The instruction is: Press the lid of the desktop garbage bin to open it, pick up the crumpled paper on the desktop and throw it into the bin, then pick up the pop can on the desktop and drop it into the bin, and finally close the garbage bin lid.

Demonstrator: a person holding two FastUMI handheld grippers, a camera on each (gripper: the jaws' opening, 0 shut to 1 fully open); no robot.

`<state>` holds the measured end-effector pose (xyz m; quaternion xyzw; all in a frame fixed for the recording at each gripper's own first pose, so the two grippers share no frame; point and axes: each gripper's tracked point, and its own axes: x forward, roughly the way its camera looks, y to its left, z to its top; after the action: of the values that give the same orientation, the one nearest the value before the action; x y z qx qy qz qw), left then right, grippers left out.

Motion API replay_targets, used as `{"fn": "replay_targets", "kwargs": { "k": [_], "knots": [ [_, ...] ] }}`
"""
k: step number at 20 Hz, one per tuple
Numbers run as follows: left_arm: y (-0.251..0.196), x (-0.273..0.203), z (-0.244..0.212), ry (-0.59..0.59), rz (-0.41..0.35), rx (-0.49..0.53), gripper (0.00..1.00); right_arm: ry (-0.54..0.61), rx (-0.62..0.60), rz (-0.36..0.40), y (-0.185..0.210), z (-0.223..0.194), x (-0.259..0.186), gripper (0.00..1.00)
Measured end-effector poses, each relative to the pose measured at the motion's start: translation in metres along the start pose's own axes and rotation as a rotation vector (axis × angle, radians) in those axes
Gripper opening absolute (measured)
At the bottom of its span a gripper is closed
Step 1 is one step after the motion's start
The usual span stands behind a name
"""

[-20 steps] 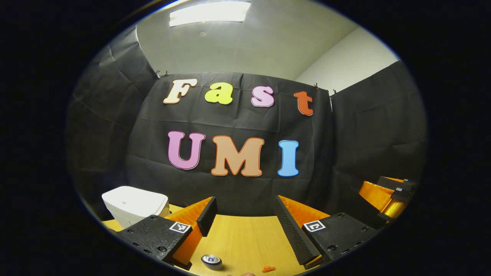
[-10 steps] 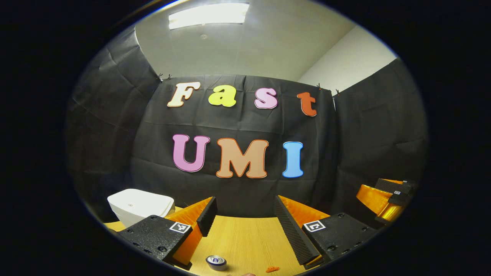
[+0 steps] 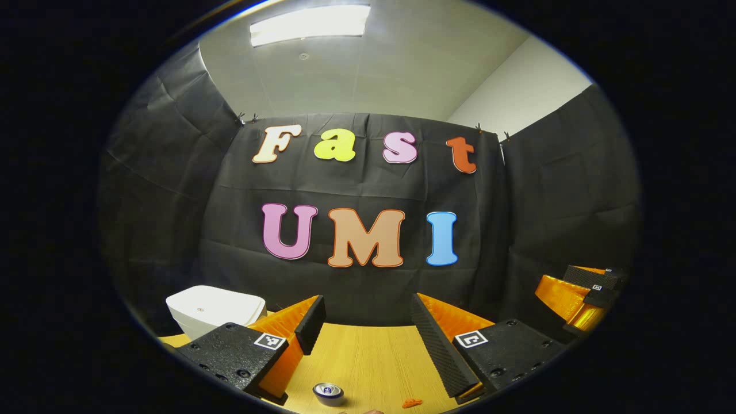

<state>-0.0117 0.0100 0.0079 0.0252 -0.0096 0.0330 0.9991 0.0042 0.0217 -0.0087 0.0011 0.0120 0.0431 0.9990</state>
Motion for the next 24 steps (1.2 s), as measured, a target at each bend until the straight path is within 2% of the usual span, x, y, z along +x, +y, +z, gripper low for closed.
{"fn": "replay_targets", "kwargs": {
  "k": [1, 2, 24],
  "knots": [
    [0.001, -0.001, -0.001, 0.004, 0.003, 0.003, 0.94, 0.007, 0.0, 0.001, -0.001, -0.002, 0.001, 0.96],
    [0.002, -0.001, -0.002, 0.008, 0.007, 0.005, 0.91, 0.011, 0.0, 0.001, -0.001, -0.002, 0.001, 0.96],
    [0.013, 0.0, 0.006, -0.015, 0.033, 0.052, 0.9, 0.049, -0.003, 0.013, 0.004, -0.01, 0.002, 0.96]
  ]
}}
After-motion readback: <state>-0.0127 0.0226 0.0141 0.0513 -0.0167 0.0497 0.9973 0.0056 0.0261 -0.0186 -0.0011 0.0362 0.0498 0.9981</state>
